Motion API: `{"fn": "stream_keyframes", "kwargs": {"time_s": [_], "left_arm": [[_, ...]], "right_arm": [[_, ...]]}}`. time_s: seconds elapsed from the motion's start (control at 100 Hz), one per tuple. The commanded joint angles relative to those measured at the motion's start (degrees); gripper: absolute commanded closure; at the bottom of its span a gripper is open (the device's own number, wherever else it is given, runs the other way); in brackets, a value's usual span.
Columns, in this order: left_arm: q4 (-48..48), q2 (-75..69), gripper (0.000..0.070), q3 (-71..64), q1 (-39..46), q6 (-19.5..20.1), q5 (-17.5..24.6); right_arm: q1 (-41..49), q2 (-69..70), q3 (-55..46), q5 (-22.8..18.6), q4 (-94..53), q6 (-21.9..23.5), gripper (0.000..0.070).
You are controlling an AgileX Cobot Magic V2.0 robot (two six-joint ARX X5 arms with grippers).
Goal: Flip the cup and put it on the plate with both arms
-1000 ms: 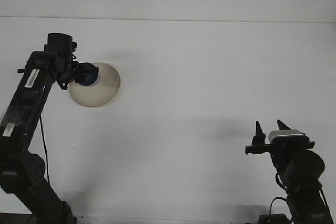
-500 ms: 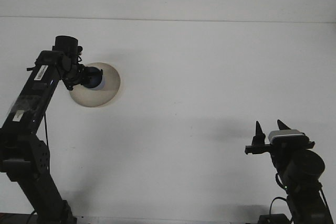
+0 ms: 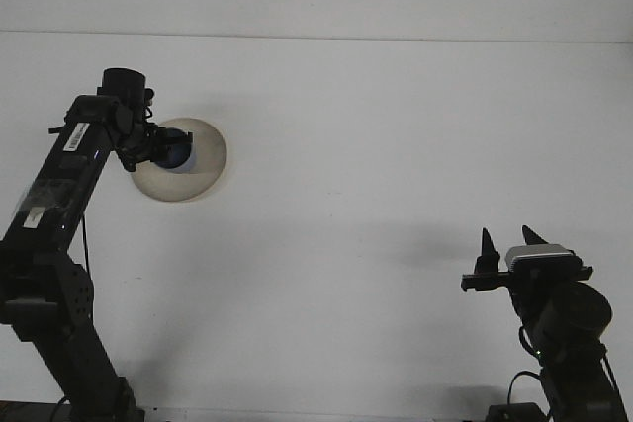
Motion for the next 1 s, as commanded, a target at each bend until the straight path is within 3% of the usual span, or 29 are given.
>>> {"fn": "stream_keyframes", "kwargs": {"time_s": [0.0, 0.14, 0.26, 0.43, 0.71, 0.79, 0.99], "left_arm": [[-0.2, 1.6, 0.0636, 1.2, 0.1, 0.5, 0.1], [-0.2, 1.7, 0.0626, 1.2, 0.1, 0.5, 0.1], [0.2, 1.7, 0.0510, 1.2, 0.2, 0.5, 0.1], [1.9, 1.7, 0.0471, 1.4, 0.4, 0.5, 0.1], [1.0, 1.7, 0.0467, 6.3, 0.9, 0.5, 0.1], [-1.0, 1.7, 0.0434, 9.3, 0.9, 0.4, 0.1], [-8.8, 1.5, 0.0435, 17.4, 0.8, 0.5, 0.1]], "right_arm": [[0.1, 0.0, 0.3, 0.0, 0.3, -0.4, 0.0271], [0.1, 0.0, 0.3, 0.0, 0.3, -0.4, 0.0271], [0.1, 0.0, 0.3, 0.0, 0.3, -0.4, 0.0271], [0.1, 0.0, 0.3, 0.0, 0.3, -0.4, 0.0271], [0.1, 0.0, 0.3, 0.0, 0.2, -0.4, 0.0271], [0.1, 0.0, 0.3, 0.0, 0.2, -0.4, 0.0271], [0.1, 0.0, 0.3, 0.0, 0.2, -0.4, 0.0271]]}}
